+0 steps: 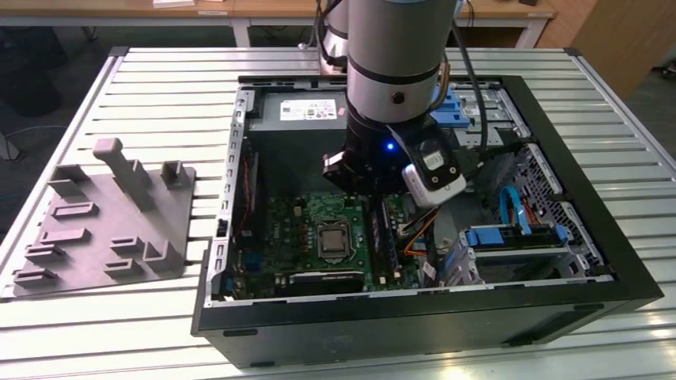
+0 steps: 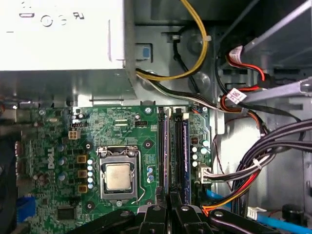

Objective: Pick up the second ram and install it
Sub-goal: 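Insert the second ram into the second slot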

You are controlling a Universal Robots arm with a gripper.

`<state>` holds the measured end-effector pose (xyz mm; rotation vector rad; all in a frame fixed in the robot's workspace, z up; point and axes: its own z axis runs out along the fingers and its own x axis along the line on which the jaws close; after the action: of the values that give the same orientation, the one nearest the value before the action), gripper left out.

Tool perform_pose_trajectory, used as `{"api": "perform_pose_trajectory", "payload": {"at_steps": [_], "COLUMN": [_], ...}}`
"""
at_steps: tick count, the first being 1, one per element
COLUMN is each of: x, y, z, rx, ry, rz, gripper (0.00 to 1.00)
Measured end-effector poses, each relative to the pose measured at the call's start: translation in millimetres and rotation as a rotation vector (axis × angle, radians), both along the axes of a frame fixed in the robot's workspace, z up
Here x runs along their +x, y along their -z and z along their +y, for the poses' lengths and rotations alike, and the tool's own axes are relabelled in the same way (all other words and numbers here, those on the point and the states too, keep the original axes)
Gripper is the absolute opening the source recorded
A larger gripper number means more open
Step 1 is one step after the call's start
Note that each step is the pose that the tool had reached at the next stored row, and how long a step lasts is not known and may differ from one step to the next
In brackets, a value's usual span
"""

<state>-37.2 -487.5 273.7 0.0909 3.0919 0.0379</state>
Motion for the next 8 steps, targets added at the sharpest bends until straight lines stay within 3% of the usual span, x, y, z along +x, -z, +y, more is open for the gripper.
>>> {"api": "perform_pose_trajectory", "payload": {"at_steps": [8], "x": [0.0], "y": [0.1], "z": [0.0], "rx": [0.0000], "ry": [0.074], "rz": [0.0000], "gripper": [0.14]}}
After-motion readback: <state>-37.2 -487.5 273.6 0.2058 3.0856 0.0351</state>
